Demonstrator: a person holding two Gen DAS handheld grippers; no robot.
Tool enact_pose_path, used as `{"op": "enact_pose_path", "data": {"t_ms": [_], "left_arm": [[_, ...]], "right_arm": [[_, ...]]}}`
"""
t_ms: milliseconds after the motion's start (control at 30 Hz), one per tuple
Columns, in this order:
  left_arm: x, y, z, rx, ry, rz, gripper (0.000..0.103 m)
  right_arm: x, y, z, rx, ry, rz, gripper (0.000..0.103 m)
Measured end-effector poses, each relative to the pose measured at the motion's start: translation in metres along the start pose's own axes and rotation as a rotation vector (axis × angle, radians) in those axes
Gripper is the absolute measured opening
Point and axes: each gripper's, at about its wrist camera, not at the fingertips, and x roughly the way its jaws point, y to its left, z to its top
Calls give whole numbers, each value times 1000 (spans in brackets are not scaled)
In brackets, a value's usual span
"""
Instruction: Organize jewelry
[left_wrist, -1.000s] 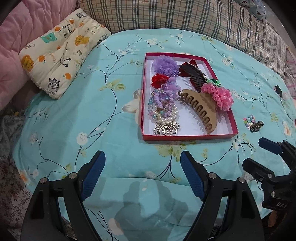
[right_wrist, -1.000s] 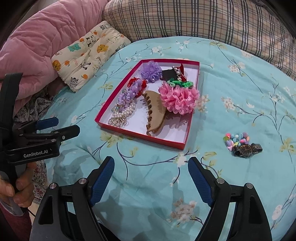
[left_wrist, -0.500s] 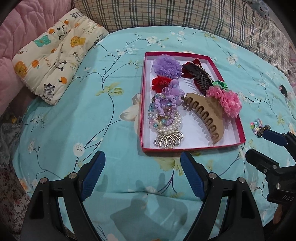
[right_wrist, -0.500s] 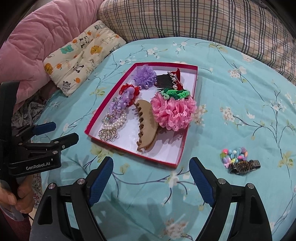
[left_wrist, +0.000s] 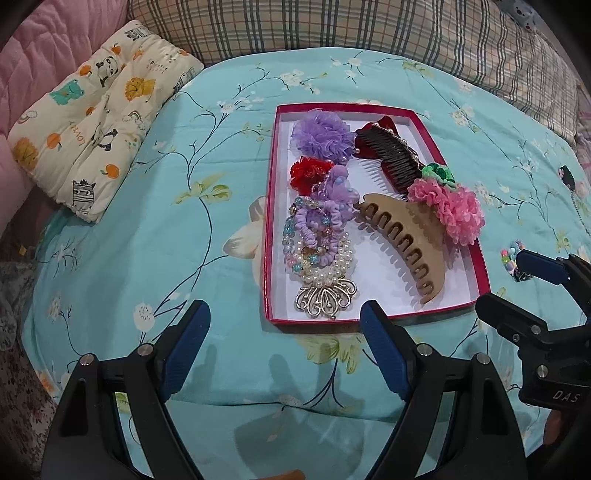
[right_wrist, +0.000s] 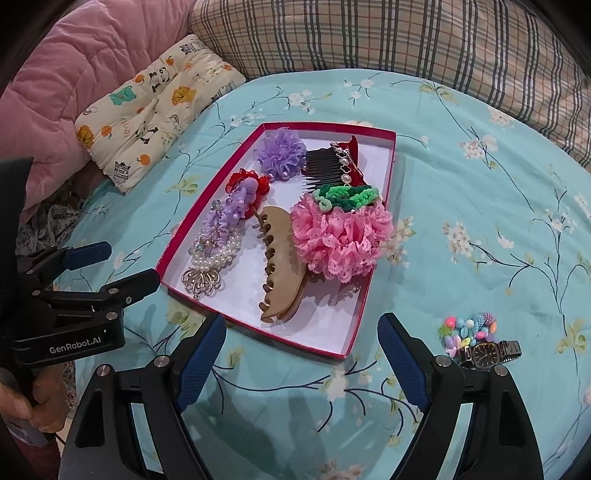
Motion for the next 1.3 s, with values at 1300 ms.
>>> {"op": "enact_pose_path", "data": {"t_ms": [1300], "left_arm": [[7,-3,5,13,-3,0,84]], "right_arm": [[8,-4,9,5,18,-3,86]]}}
